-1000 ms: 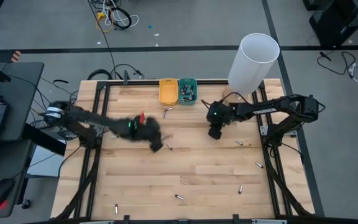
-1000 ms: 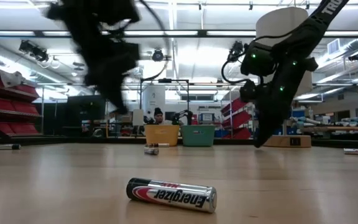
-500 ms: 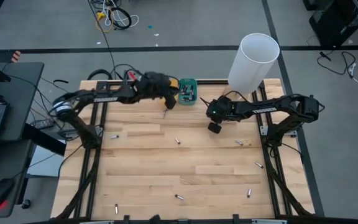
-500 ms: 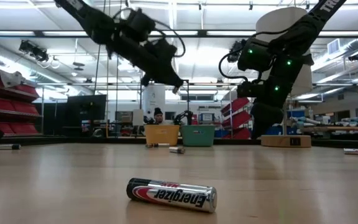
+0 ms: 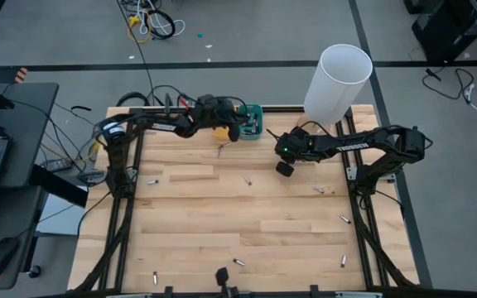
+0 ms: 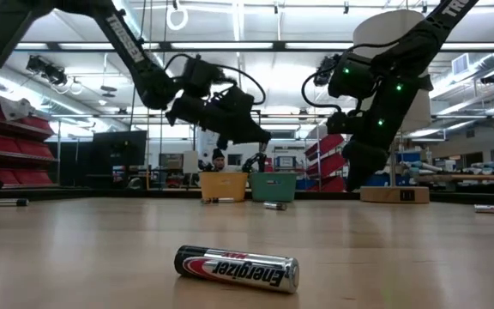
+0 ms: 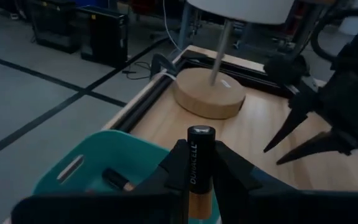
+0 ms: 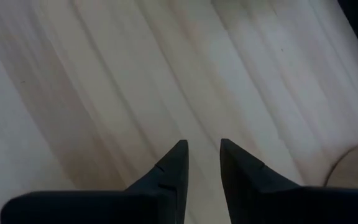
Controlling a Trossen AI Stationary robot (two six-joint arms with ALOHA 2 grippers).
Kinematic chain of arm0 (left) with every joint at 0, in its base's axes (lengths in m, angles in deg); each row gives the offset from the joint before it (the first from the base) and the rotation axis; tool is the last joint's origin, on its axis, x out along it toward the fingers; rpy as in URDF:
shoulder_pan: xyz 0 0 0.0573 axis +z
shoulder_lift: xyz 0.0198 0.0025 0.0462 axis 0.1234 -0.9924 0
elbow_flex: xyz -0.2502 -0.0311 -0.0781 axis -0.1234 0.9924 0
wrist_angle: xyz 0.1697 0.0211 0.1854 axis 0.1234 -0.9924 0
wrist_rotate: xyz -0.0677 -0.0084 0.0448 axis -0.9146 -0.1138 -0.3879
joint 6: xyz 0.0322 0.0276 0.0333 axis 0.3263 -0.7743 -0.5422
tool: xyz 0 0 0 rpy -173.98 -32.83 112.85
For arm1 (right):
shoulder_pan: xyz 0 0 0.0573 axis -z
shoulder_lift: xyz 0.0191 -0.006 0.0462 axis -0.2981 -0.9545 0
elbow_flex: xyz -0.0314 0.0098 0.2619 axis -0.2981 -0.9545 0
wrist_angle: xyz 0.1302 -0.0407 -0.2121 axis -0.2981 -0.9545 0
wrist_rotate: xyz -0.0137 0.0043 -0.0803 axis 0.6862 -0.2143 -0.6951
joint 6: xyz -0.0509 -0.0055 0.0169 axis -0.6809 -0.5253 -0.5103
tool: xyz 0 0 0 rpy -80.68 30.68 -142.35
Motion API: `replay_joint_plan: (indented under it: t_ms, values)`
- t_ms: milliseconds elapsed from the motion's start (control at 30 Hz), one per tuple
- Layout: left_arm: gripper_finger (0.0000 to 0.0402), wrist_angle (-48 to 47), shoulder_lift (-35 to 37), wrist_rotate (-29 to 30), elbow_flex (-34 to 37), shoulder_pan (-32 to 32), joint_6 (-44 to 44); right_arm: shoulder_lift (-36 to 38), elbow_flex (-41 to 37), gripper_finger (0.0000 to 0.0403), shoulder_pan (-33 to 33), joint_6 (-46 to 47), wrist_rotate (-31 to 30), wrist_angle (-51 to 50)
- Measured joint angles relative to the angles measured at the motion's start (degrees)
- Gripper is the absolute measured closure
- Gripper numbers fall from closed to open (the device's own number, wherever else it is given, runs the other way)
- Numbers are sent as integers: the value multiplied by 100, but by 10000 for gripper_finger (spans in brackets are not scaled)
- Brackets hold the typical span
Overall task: Sort batteries
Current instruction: Put the black battery into the green bin, then put the silver battery into the yellow bin
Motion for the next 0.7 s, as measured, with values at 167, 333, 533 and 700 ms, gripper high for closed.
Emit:
replay_joint_plan:
  t_ms: [167,333,533,700]
  values:
    - [341,96,-245,28,-89,3,-233,1,46,323,-4,33,-4,-281]
    - [302,104,-553,151,-323,-43,-114,1,572,316,-37,1025,38,-1635]
    - [241,65,-845,252,-722,-45,-61,-1,1066,295,-109,1782,-12,-2961]
    - [221,132,-690,-157,-728,-43,83,-1,967,286,-107,1761,-26,-3099]
